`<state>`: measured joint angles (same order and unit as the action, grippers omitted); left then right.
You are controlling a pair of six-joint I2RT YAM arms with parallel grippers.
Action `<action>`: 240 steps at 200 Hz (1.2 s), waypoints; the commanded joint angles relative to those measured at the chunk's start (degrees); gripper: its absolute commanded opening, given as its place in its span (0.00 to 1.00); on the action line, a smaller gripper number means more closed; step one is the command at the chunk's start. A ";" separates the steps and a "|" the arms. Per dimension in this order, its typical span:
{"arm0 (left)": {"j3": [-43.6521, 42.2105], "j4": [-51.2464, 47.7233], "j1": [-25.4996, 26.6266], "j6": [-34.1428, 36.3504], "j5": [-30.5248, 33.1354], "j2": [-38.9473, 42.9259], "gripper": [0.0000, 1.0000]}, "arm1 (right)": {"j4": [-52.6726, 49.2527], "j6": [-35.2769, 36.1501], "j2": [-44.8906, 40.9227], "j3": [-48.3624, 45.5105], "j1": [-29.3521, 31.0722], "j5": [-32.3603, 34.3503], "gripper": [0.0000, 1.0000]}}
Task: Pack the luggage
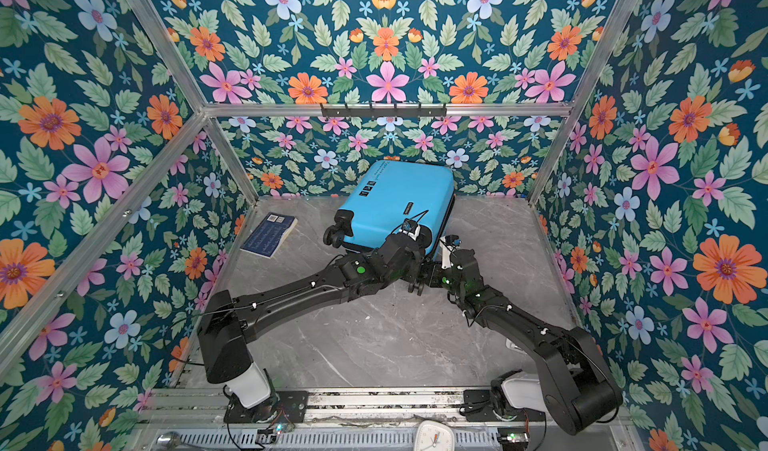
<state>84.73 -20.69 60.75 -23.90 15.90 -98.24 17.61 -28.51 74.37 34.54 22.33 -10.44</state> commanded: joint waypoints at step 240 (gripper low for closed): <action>-5.48 -7.28 -0.69 1.31 3.29 9.56 0.00 | 6.37 5.11 2.48 0.42 -9.58 6.16 0.00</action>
<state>78.65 -32.42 60.55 -22.20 15.35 -89.34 18.81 -26.24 77.54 36.05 12.56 0.78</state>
